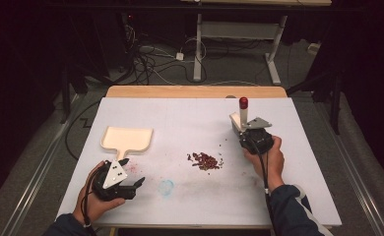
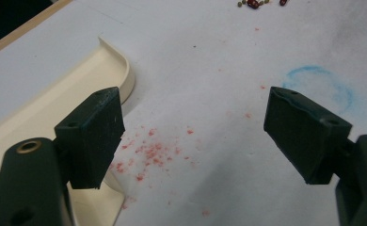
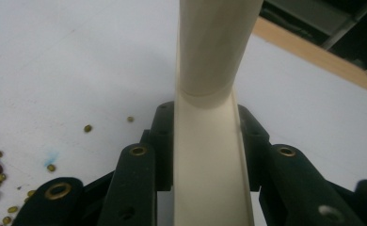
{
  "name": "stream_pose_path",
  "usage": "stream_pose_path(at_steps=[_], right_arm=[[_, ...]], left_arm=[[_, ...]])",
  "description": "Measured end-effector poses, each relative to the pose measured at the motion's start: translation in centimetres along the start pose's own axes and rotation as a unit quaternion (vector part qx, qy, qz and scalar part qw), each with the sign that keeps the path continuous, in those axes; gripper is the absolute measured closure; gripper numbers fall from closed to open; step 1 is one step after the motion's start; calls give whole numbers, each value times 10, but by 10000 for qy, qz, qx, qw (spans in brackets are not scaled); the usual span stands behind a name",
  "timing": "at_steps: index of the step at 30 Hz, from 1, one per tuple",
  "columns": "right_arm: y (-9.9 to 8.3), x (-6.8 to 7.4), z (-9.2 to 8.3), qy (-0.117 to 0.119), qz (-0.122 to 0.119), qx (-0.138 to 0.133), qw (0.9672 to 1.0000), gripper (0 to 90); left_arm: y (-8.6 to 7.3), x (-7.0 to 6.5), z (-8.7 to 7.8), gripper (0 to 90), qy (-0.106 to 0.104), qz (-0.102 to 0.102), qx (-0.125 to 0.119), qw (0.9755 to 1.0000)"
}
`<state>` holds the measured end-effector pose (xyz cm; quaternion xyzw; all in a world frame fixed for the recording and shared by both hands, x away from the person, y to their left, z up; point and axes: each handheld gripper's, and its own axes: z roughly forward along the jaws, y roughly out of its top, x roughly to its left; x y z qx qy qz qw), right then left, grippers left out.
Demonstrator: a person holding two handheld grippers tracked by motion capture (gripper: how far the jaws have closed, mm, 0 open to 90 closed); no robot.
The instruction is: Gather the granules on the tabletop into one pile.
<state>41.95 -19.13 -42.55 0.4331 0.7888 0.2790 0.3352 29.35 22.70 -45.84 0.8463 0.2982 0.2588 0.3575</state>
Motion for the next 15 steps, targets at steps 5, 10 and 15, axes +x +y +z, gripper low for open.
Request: stream_pose_path(at_steps=[5,10,15], right_arm=[[5,27,2,222,-394,14,9990,673],[2,55,-12,506,-746,-7,9959,671],[-3,78,-30,798,-1051,-108,9912,672]], left_arm=[[-1,1,-1,199,-7,4,21,10000],[-1,1,-3,199,13,-1,-33,10000],[0,1,-4,199,17,14,-46,10000]])
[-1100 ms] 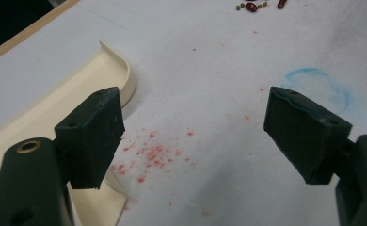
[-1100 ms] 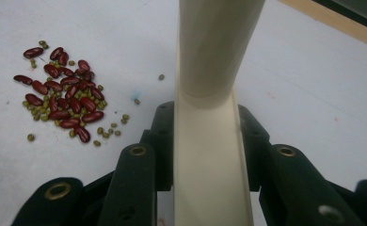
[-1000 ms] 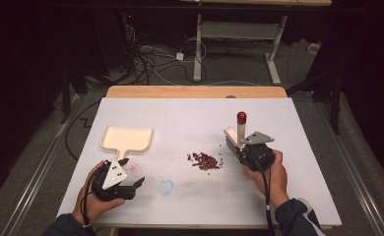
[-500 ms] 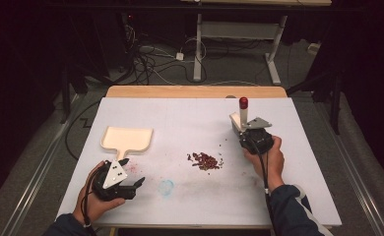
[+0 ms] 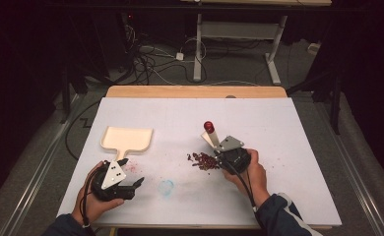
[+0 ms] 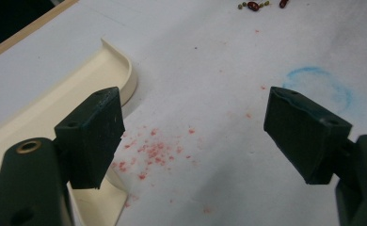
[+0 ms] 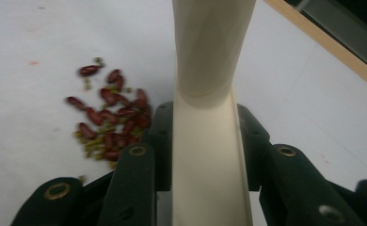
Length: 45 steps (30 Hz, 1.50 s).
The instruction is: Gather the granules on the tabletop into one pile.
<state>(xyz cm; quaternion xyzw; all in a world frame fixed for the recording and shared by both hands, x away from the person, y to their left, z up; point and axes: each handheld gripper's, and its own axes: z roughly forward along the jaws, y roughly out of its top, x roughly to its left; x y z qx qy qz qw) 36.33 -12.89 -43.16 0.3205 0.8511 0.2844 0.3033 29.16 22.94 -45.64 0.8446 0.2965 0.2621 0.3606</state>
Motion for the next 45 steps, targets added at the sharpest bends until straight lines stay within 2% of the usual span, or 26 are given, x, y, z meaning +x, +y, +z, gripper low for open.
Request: stream_pose_path(at_steps=[3,5,8,11,16,19,23,26,27,31,33,36,38,40,43,45], right_arm=[[2,10,-4,81,-165,-40,9998,672],[2,11,-7,142,-114,-72,9998,673],[3,9,-10,187,-99,-154,9997,673],[3,4,-14,125,-68,-260,9996,674],[3,-7,-26,65,125,-466,9988,673],[5,-14,-36,221,343,-709,9966,674],[8,-11,-45,723,744,-1045,9891,673],[13,1,-45,1191,1081,-1242,9791,673],[15,6,-43,1309,1179,-1310,9756,673],[22,28,-27,1629,1355,-1256,9692,674],[25,39,-16,1630,1400,-1192,9693,674],[26,49,-1,1637,1594,-1067,9677,674],[25,53,8,1537,1654,-944,9696,674],[22,53,13,1279,1627,-912,9741,674],[18,45,13,1068,1741,-832,9754,673],[13,40,12,1018,1849,-802,9742,672]], left_arm=[[1,0,0,199,-3,-4,-15,10000],[0,0,0,199,-6,-5,-18,10000],[0,0,0,199,-10,-10,-7,10000],[0,0,0,199,-5,-11,-15,10000],[0,1,0,199,2,-18,-16,10000],[1,1,-1,199,11,-21,-26,10000],[0,2,-1,199,39,-85,-41,9999],[0,3,-1,199,54,-120,-44,9999],[0,4,-1,199,83,-71,-70,9999],[0,5,-1,199,95,-85,-68,9999],[0,4,-1,199,92,-85,-73,9999],[-1,4,0,199,72,-81,-59,9999],[-1,4,0,200,49,-61,-31,10000],[-1,3,0,199,35,-61,-43,10000],[-1,4,0,200,38,-70,-49,10000],[-1,4,0,199,36,-73,-56,10000]])
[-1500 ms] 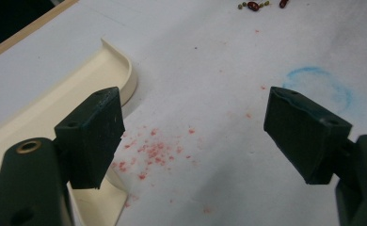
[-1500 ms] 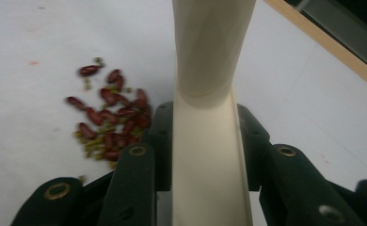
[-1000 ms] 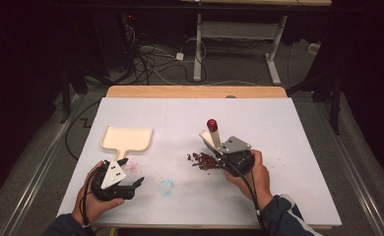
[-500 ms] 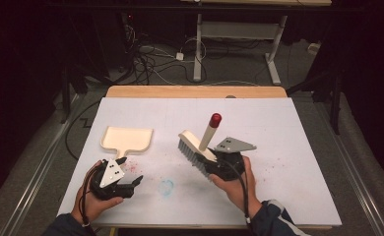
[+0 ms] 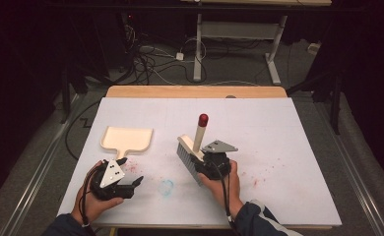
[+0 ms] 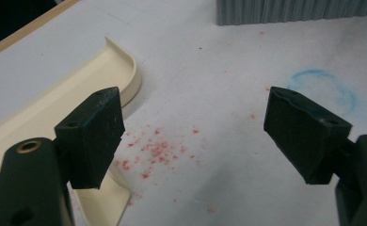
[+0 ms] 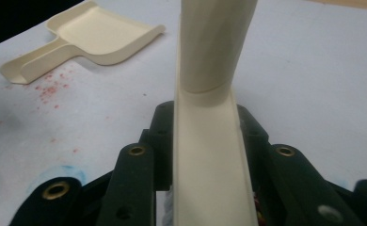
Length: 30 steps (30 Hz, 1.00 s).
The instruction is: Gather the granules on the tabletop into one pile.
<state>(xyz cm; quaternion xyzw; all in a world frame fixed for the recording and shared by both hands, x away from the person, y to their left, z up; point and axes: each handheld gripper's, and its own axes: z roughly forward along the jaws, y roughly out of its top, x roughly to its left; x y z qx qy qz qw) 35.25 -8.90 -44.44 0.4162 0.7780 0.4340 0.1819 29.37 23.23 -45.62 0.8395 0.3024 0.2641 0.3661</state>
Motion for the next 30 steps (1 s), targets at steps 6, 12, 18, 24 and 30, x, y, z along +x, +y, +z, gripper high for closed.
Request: stream_pose_path(at_steps=[6,12,18,24,30], right_arm=[[-3,-15,-13,-81,69,46,9999,673],[1,-22,-27,163,3,50,9999,673],[14,-27,-53,1100,-1132,52,9875,674],[-2,-36,-58,1868,-1979,416,9614,673],[-14,-50,-52,2497,-2368,501,9376,673]], left_arm=[[1,-2,1,199,-33,-14,58,10000],[1,-2,1,199,-39,4,62,10000],[0,-1,1,199,-45,-1,60,10000],[1,-2,1,199,-37,19,73,10000],[1,-2,4,199,-60,61,114,9999]])
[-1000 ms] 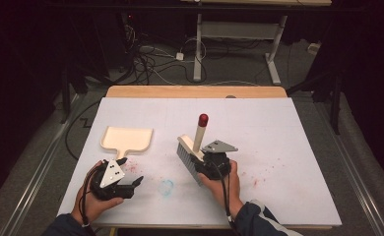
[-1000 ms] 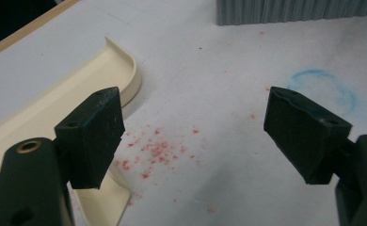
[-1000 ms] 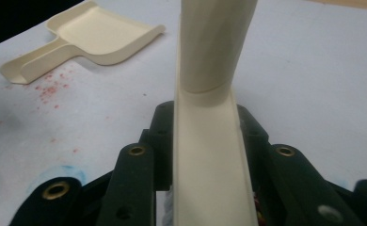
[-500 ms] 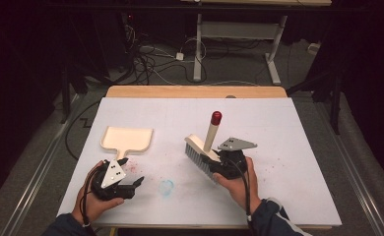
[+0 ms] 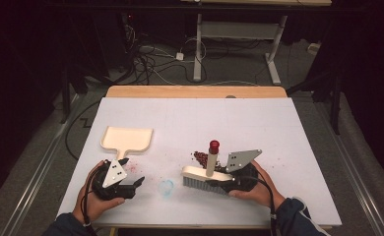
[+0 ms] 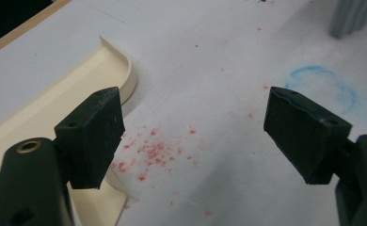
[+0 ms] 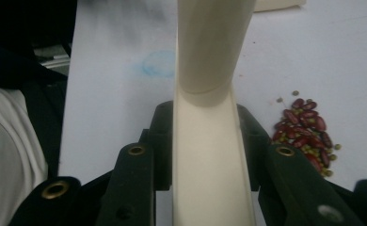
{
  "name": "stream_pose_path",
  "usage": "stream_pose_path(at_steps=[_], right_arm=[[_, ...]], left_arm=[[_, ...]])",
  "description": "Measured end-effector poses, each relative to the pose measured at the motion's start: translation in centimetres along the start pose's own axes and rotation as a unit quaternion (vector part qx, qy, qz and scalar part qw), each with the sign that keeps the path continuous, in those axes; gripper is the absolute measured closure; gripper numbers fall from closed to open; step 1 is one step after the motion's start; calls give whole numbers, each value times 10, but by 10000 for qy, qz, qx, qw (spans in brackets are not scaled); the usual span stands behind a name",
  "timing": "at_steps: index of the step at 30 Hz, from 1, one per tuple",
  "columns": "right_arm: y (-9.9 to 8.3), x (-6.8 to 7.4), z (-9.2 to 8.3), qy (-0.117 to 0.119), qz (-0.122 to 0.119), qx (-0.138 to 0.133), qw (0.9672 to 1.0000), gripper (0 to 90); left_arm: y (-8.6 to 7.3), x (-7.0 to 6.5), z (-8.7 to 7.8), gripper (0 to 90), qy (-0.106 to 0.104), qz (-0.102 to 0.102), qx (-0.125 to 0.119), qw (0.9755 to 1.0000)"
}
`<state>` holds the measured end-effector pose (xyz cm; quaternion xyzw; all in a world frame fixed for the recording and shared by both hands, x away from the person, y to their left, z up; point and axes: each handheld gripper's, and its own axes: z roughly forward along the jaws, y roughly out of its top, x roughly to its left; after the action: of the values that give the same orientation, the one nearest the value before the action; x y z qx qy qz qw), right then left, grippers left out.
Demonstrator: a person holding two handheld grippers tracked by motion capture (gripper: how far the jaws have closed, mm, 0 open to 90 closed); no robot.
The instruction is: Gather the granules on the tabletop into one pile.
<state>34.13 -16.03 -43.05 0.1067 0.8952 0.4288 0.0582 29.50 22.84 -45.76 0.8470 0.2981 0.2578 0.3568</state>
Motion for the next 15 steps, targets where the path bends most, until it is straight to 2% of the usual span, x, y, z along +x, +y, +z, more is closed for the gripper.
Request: stream_pose_path(at_steps=[1,7,9,13,15], right_arm=[[0,-5,-1,-74,-46,14,10000,672],[-4,-36,2,-75,31,-100,9999,669],[-3,-40,3,-74,48,-147,9999,671],[4,-41,3,-317,-89,-130,9994,673],[8,-43,2,-303,-33,-204,9993,673]], left_arm=[[0,0,0,199,-6,1,-3,10000],[1,-2,2,199,-31,13,5,10000],[1,-1,2,200,-37,-5,6,10000],[0,-1,3,200,-69,-36,21,10000],[1,-1,3,199,-77,-43,18,10000]])
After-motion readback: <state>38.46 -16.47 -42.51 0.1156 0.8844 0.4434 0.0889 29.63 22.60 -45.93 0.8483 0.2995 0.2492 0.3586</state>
